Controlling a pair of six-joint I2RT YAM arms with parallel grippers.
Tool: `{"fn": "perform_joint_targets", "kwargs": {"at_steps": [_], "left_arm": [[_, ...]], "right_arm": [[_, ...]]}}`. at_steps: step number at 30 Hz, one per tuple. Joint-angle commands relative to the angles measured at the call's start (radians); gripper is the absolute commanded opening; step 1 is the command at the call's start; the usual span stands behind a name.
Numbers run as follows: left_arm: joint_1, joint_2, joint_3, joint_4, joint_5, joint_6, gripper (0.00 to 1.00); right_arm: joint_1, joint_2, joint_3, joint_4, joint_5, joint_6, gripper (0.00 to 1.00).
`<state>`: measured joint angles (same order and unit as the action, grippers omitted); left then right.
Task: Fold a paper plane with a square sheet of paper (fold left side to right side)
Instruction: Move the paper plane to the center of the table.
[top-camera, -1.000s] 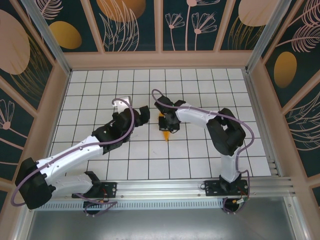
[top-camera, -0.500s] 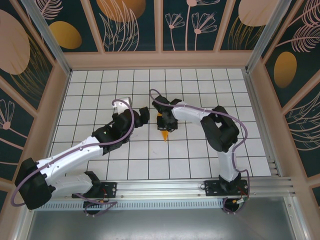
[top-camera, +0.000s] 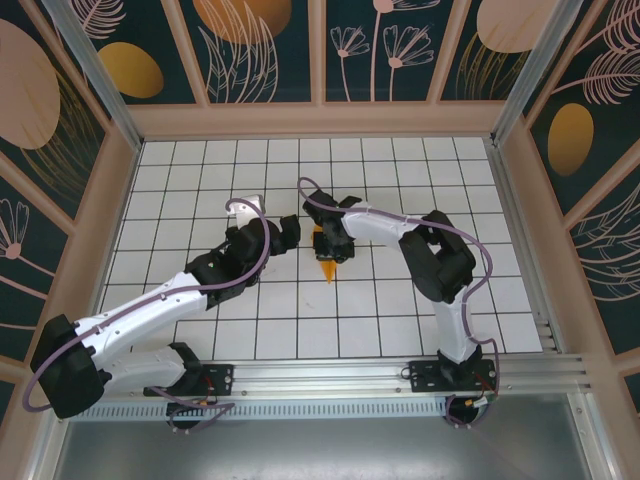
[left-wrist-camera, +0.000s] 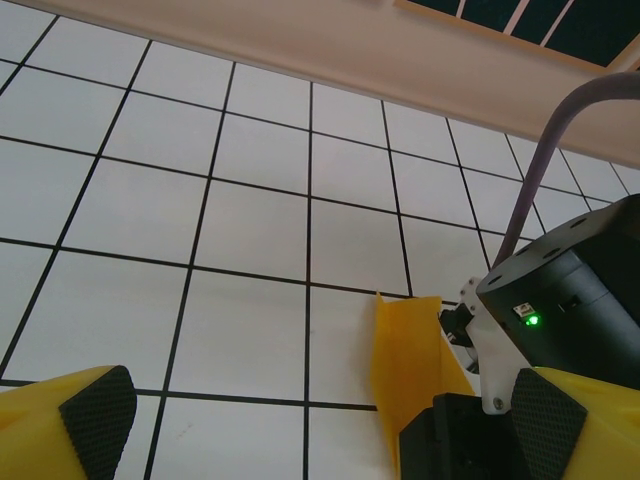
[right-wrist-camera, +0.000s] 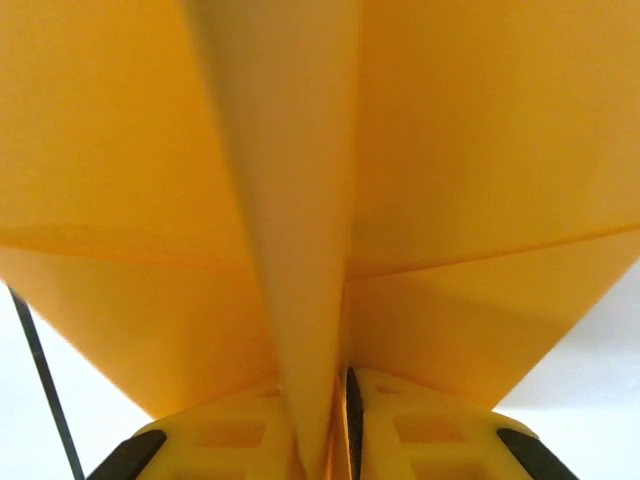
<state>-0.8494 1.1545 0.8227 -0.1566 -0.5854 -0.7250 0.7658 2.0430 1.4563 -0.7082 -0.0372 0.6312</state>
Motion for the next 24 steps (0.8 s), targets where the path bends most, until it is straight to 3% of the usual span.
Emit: {"fn": "perform_joint_targets", "kwargs": {"at_steps": [1, 11, 17, 20, 24], "left_arm": [[0.002, -0.008, 0.008, 0.026, -0.008, 0.021, 0.98], [0.001, -0.014, 0.016, 0.026, -0.017, 0.021, 0.98], [0.019, -0.013, 0.039, 0.044, -0.02, 0.028, 0.99], [0.068, -0.014, 0.056, 0.057, 0.029, 0.026, 0.99], [0.199, -0.029, 0.042, 0.094, 0.162, -0.005, 0.99]], "right_arm": [[0.004, -0.005, 0.041, -0.065, 0.037, -0.005, 0.22], [0.005, -0.087, 0.082, -0.153, 0.083, -0.018, 0.28], [-0.012, -0.258, 0.092, -0.142, 0.182, -0.073, 0.45], [-0.042, -0.361, 0.066, -0.084, 0.181, -0.11, 0.52], [-0.126, -0.494, -0.035, 0.031, 0.161, -0.163, 0.54]]}}
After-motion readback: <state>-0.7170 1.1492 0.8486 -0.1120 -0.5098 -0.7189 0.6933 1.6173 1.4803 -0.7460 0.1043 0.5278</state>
